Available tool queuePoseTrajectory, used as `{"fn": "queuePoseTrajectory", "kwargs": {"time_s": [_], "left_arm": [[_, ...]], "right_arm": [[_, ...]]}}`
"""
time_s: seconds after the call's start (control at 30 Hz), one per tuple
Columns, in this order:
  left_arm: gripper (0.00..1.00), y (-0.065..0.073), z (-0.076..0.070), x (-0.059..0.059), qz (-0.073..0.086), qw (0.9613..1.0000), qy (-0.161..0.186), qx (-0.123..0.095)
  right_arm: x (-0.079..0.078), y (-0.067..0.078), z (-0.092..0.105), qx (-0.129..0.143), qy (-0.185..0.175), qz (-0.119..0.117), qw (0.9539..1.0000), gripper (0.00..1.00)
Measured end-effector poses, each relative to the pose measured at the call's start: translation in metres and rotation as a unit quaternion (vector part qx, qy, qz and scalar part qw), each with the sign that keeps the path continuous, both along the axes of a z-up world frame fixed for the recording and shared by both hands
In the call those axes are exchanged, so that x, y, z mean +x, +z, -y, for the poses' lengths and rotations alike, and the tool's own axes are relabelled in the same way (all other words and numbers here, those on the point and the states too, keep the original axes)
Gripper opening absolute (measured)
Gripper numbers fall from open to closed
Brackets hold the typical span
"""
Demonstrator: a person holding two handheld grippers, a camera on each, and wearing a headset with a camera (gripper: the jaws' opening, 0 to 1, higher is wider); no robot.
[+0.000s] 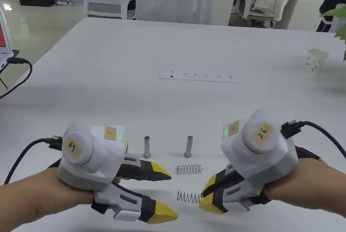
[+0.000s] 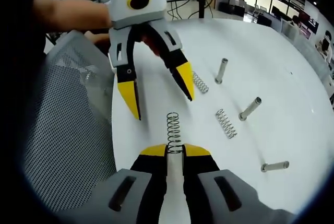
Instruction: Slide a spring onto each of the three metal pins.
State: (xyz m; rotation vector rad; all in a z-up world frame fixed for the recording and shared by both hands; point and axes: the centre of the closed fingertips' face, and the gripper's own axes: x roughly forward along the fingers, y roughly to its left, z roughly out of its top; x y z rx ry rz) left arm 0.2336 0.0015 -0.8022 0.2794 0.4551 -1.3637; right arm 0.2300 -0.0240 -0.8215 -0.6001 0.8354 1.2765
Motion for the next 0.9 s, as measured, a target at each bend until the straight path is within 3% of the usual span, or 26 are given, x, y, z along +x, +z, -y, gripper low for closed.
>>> {"fn": "queuePoseTrajectory", "kwargs": {"time_s": [0.47,0.9], "left_arm": [[0.2,-0.012,0.005,-0.003,0.025,0.9991,-0.027,0.022],[0.06,-0.018,0.007,-0.007,0.036,0.9977,-0.043,0.039]], "right_arm": [[-0.007,-0.002,-0.008,-0.002,0.019,-0.005,0.9998,0.08],[-0.01,0.001,-0.01,0.0,0.027,-0.005,0.9996,0.08]]}}
